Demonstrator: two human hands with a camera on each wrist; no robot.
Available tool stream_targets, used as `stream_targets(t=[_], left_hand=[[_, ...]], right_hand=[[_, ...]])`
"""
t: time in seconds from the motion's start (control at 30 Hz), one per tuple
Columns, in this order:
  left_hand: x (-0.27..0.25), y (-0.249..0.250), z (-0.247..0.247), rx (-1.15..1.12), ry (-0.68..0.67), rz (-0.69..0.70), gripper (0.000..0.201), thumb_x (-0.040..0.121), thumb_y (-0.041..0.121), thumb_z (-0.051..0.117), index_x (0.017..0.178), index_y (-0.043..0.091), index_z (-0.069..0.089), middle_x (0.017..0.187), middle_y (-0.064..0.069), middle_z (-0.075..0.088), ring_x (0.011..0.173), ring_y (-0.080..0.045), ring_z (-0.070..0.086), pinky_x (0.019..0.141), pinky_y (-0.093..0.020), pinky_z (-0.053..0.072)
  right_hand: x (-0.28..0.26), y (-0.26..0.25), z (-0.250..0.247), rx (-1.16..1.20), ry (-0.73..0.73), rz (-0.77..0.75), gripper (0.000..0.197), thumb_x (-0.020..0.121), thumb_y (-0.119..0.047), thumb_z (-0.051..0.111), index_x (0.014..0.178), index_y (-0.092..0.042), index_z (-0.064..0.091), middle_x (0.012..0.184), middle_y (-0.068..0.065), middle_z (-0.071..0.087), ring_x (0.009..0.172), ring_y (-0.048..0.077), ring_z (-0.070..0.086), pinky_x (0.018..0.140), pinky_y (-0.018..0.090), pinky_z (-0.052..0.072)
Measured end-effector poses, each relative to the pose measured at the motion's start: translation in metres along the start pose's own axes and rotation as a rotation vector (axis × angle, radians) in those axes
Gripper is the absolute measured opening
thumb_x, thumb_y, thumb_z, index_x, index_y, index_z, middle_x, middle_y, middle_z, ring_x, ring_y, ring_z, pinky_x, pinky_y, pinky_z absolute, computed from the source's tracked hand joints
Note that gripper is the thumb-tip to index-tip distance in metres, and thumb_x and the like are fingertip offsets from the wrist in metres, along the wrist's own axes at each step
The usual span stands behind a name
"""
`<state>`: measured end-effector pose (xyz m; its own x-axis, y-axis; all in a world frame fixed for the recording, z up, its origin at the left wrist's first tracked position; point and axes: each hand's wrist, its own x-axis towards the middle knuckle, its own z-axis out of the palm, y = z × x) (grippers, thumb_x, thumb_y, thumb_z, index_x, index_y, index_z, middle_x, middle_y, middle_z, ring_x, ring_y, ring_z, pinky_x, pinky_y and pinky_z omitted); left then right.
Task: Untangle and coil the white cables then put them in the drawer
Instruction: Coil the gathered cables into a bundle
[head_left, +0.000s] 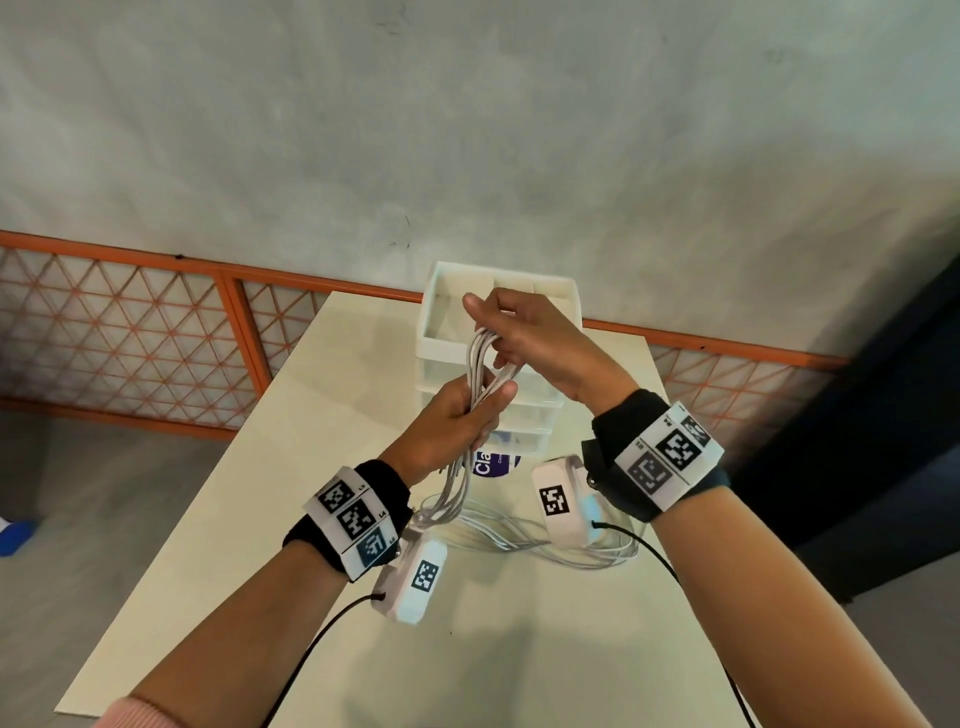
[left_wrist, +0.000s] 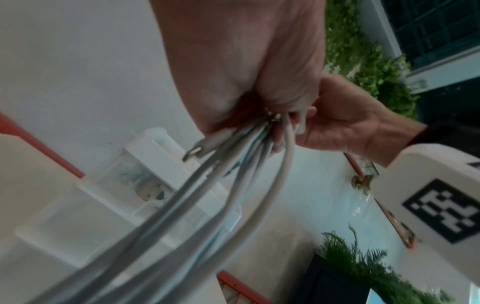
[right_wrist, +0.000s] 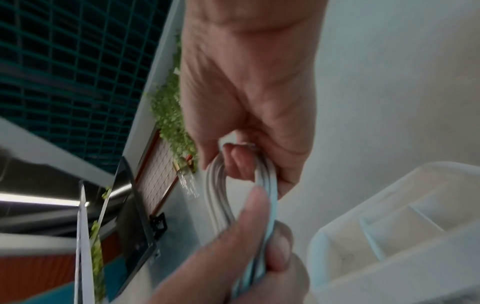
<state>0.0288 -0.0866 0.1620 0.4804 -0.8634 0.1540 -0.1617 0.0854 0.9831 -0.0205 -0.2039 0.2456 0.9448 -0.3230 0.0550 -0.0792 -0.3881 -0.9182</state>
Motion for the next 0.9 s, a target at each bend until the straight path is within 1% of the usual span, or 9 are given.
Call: stream_targets(t=[0.07,0.17,0.23,0.27,0.37,0.47,0.57,0.7,0.9], left_hand=[[0.0,0.0,0.003,0.012,0.035,-0.029,0.039,0.098,0.044,0.036,0.076,0.012,0.044,0.051,0.004,0.037,0.045,-0.008,0.034,0.051,-0.019,0.034],[0.002,-0.002,0.005,0.001,0.091,-0.032,0.041,0.099,0.045,0.03,0.075,0.018,0.047,0.052,0.005,0.038,0.045,-0.008,0.035,0.05,-0.019,0.034],[0.005,-0.003,0.005,0.011,0.115,-0.015,0.037,0.101,0.04,0.031,0.074,0.019,0.047,0.052,0.005,0.038,0.044,-0.008,0.034,0.048,-0.021,0.032],[0.007,-0.003,0.005,0.024,0.123,-0.013,0.037,0.101,0.038,0.032,0.075,0.017,0.047,0.051,0.005,0.039,0.044,-0.008,0.034,0.047,-0.021,0.032],[0.01,-0.006,0.003,0.069,0.139,-0.037,0.04,0.101,0.039,0.033,0.079,0.011,0.053,0.048,0.001,0.045,0.041,-0.011,0.039,0.045,-0.02,0.035],[0.011,-0.008,0.001,0.043,0.112,-0.098,0.048,0.1,0.042,0.033,0.09,0.005,0.061,0.051,-0.001,0.06,0.043,-0.014,0.051,0.048,-0.022,0.043],[0.012,-0.006,-0.002,0.014,0.04,-0.118,0.05,0.101,0.041,0.032,0.102,0.003,0.064,0.061,-0.004,0.068,0.049,-0.015,0.057,0.05,-0.021,0.047],[0.013,-0.002,-0.001,0.006,-0.007,-0.111,0.049,0.102,0.037,0.03,0.104,0.002,0.065,0.064,-0.002,0.068,0.05,-0.013,0.056,0.051,-0.02,0.047],[0.015,-0.004,-0.001,0.034,-0.034,-0.077,0.048,0.103,0.033,0.031,0.096,0.003,0.067,0.068,-0.003,0.068,0.057,-0.016,0.062,0.059,-0.022,0.051]], right_hand=[[0.002,0.004,0.002,-0.028,0.065,-0.035,0.036,0.093,-0.039,0.056,0.068,-0.014,0.051,0.06,-0.004,0.046,0.056,0.011,0.042,0.054,0.016,0.042],[0.003,0.006,0.001,-0.06,0.085,-0.041,0.034,0.095,-0.038,0.052,0.079,-0.009,0.057,0.064,-0.007,0.051,0.06,0.01,0.046,0.053,0.012,0.042],[0.004,0.005,0.0,-0.107,0.065,0.0,0.038,0.098,-0.04,0.045,0.091,-0.008,0.064,0.074,-0.011,0.059,0.07,0.011,0.053,0.063,0.015,0.046],[0.004,0.005,-0.001,-0.124,0.049,0.017,0.041,0.099,-0.039,0.041,0.092,-0.008,0.067,0.076,-0.01,0.062,0.073,0.012,0.055,0.067,0.019,0.046],[0.006,0.005,-0.004,-0.164,0.005,0.033,0.046,0.101,-0.028,0.038,0.087,-0.004,0.075,0.071,-0.002,0.067,0.065,0.014,0.05,0.063,0.021,0.042],[0.006,0.005,-0.007,-0.158,-0.02,0.05,0.034,0.099,-0.019,0.042,0.103,-0.006,0.073,0.072,-0.007,0.06,0.063,0.01,0.045,0.063,0.021,0.042],[0.008,0.005,-0.007,-0.128,0.023,0.09,0.03,0.095,-0.015,0.044,0.12,-0.011,0.061,0.077,-0.008,0.052,0.065,0.007,0.047,0.059,0.019,0.042],[0.014,0.006,-0.004,-0.079,0.106,0.12,0.028,0.09,-0.015,0.049,0.118,-0.013,0.056,0.082,-0.002,0.054,0.066,0.009,0.048,0.054,0.022,0.04],[0.021,0.014,-0.003,-0.085,0.202,0.116,0.023,0.09,-0.02,0.054,0.11,-0.01,0.055,0.067,0.0,0.048,0.056,0.014,0.04,0.041,0.019,0.031]])
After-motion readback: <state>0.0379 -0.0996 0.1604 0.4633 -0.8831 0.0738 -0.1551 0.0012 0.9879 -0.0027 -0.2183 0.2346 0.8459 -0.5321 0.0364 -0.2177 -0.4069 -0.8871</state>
